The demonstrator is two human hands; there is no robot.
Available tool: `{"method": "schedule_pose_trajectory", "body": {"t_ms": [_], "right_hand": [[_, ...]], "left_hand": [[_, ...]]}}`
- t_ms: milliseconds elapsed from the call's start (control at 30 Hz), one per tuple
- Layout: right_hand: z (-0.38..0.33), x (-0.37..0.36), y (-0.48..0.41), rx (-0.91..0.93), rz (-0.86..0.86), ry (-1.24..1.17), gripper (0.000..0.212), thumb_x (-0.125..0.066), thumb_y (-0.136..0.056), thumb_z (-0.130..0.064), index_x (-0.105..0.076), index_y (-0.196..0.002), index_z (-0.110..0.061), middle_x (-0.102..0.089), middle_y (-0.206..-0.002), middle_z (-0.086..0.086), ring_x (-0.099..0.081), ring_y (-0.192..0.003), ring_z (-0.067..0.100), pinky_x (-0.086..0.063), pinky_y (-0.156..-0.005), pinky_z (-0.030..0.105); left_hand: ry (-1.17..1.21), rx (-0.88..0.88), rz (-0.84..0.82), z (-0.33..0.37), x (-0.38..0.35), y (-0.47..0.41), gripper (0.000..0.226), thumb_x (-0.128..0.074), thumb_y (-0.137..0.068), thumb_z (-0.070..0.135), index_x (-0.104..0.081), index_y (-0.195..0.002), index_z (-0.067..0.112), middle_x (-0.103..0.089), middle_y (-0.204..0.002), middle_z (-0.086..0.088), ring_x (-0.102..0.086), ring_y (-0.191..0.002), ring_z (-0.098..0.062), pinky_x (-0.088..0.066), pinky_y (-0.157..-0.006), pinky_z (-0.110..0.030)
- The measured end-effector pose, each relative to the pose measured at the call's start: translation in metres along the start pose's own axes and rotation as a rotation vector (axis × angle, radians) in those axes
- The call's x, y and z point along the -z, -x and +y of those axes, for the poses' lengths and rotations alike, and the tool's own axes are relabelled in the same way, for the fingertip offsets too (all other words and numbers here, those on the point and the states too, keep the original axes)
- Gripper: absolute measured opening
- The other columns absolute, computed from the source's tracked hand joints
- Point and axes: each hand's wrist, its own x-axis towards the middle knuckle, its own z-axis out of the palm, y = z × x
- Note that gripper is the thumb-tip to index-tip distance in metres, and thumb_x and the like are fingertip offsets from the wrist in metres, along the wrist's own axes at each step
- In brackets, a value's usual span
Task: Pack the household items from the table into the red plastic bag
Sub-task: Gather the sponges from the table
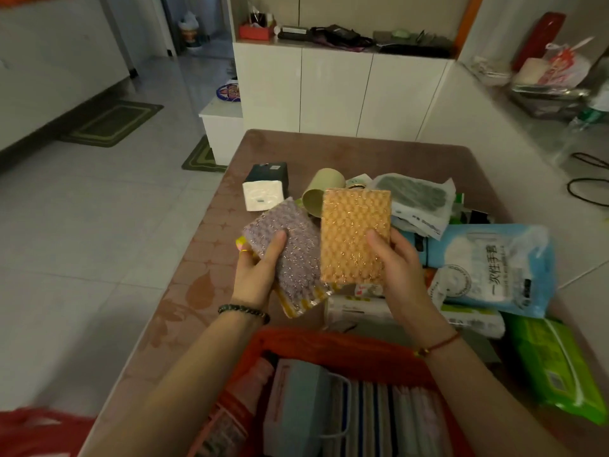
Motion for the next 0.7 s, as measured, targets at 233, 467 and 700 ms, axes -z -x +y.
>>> {"method": "schedule_pose_trajectory", "body": {"t_ms": [233,467,700], "right_hand": [[-0.027,0.045,0.06,-0.08,-0.181,0.149,0.041,-0.062,-0.073,-0.05,-0.042,-0.108,-0.057,-0.054,-0.114,-0.022,-0.058,-0.103,0.001,-0.052,-0.074,0.021],[0.011,0.092,0.14,-0.36,-0.15,0.086,0.057,-0.069,-0.051,-0.061,-0.045,-0.102,-0.058,-0.054,-0.112,-0.025,-0.055,-0.101,-0.004,-0.052,-0.076,0.019],[0.056,0.102,0.19,-0.571,0.163,0.227,0.052,-0.066,-0.079,-0.04,-0.047,-0.123,-0.021,-0.054,-0.118,-0.002,-0.053,-0.097,0.013,-0.046,-0.082,0.03]], "left_hand": [[-0.149,-0.005,-0.404,-0.016,-0.049,0.087,0.1,-0.069,-0.048,0.065,-0.039,-0.133,0.023,-0.058,-0.127,0.003,-0.057,-0.115,-0.012,-0.045,-0.101,-0.038],[-0.47,-0.006,-0.541,-0.064,-0.031,0.136,0.085,-0.068,-0.05,0.058,-0.026,-0.123,0.042,-0.051,-0.112,0.025,-0.055,-0.097,0.013,-0.05,-0.074,-0.005],[-1.669,-0.487,-0.417,-0.068,-0.011,0.08,0.063,-0.053,-0.085,0.043,-0.029,-0.14,0.025,-0.043,-0.142,-0.003,-0.036,-0.132,-0.022,-0.02,-0.113,-0.038]]}}
